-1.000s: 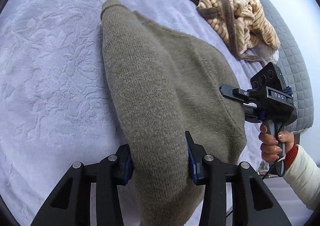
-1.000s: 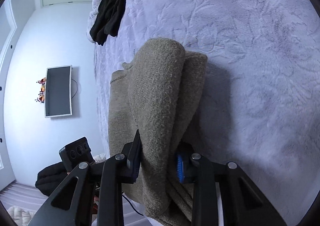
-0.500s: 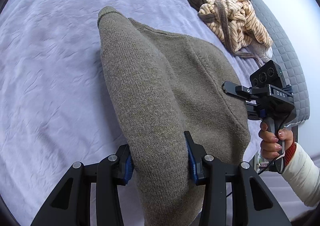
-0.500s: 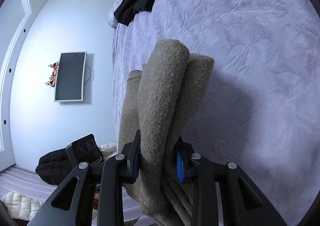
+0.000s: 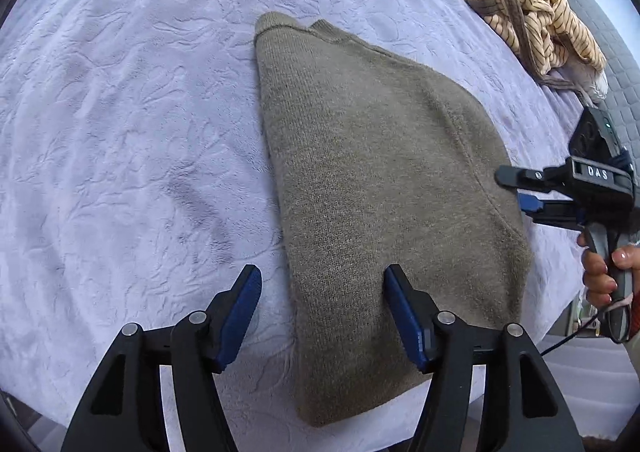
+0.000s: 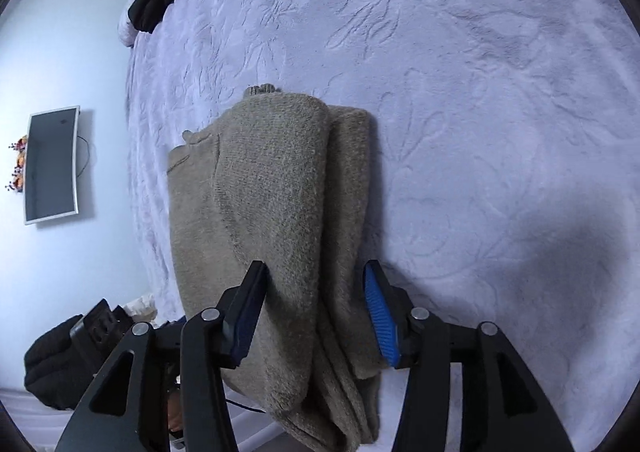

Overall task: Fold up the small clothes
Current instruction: 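Open both tools and pull them back from the folded sweater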

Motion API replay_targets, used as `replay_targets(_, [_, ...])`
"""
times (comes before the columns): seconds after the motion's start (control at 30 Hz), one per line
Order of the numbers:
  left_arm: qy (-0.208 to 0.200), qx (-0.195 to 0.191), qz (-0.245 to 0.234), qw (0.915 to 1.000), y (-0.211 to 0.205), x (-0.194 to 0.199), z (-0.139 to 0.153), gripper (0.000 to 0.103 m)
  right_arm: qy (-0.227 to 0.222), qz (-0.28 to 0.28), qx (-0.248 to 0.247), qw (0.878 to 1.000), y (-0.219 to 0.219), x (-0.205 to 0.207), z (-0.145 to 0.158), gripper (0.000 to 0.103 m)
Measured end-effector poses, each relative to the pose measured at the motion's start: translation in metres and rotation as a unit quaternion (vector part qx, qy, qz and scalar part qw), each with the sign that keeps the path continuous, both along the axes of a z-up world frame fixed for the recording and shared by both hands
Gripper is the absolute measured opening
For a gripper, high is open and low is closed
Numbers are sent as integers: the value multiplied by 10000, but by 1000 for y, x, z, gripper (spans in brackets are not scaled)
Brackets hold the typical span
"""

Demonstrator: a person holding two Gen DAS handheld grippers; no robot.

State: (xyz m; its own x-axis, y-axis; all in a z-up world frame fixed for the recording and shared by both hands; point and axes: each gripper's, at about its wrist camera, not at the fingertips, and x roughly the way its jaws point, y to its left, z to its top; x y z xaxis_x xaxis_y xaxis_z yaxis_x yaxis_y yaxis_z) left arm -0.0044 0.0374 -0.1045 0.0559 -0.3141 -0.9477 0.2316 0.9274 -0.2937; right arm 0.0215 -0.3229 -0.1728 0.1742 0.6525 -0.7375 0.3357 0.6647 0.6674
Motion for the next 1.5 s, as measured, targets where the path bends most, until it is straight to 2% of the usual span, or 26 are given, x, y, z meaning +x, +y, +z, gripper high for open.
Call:
replay_targets(0.03, [-73, 39, 13, 10000, 2, -1, 3, 65, -7, 32, -144, 9999, 1, -1, 5, 54])
replay_targets(0.07, [-131, 81, 24, 9999, 3, -3, 5, 74, -25, 67, -311, 9995, 1, -4, 11, 54])
replay_targets(0.1, [-200, 160, 53, 9997, 2, -4, 7, 98, -69, 104, -443, 9989, 3, -7, 19, 54])
replay_targets(0.13, [-278, 238, 84, 9993, 2, -2, 10, 103, -91, 129, -453, 9988, 4, -9, 23, 54])
replay_targets(0.23, [-373, 293, 64, 9989, -1, -1, 16, 103, -110, 259, -287, 9992, 15, -21, 33, 54])
replay_targets(0.33, [-415, 310, 71, 9986, 0, 0, 20, 103, 62, 370, -57, 9993, 28, -33, 24, 52])
replay_targets(0.37, [-444, 335, 73, 9984, 0, 0, 22, 103, 105, 418, -26, 9991, 32, -37, 21, 34])
replay_targets(0.4, [-490, 375, 85, 9981, 1, 0, 25, 103, 101, 488, -115, 9987, 37, -38, 20, 23])
replay_targets(0.5, [-622, 386, 202, 9971, 1, 1, 34, 103, -102, 554, -475, 9973, 40, -40, 30, 14])
replay_targets(0.6, [-432, 374, 320, 9979, 1, 2, 31, 103, -36, 610, -783, 9951, 38, -42, 24, 14])
replay_targets(0.77, [-254, 680, 357, 9967, 1, -1, 23, 103, -82, 956, -1252, 9875, 45, -45, -2, 15])
replay_targets(0.83, [-293, 793, 290, 9960, -2, -5, 26, 103, -122, 845, -1207, 9890, 44, -46, -3, 15])
replay_targets(0.97, [-279, 798, 205, 9962, -5, -12, 29, 103, -29, 539, -1027, 9932, 33, -58, -5, 24])
replay_targets(1.03, [-271, 870, 232, 9956, -5, -14, 31, 103, 11, 424, -961, 9945, 27, -64, -2, 24])
replay_targets(1.13, [-373, 1189, 200, 9920, -11, -16, 32, 103, 1, 403, -1004, 9941, 30, -62, 5, 24])
replay_targets(1.33, [-351, 1223, 42, 9919, -18, -17, 37, 103, 77, 380, -1128, 9929, 27, -68, 17, 24])
replay_targets(1.5, [-340, 1223, -12, 9919, -21, -16, 39, 103, 218, 397, -1490, 9878, 25, -74, 28, 25])
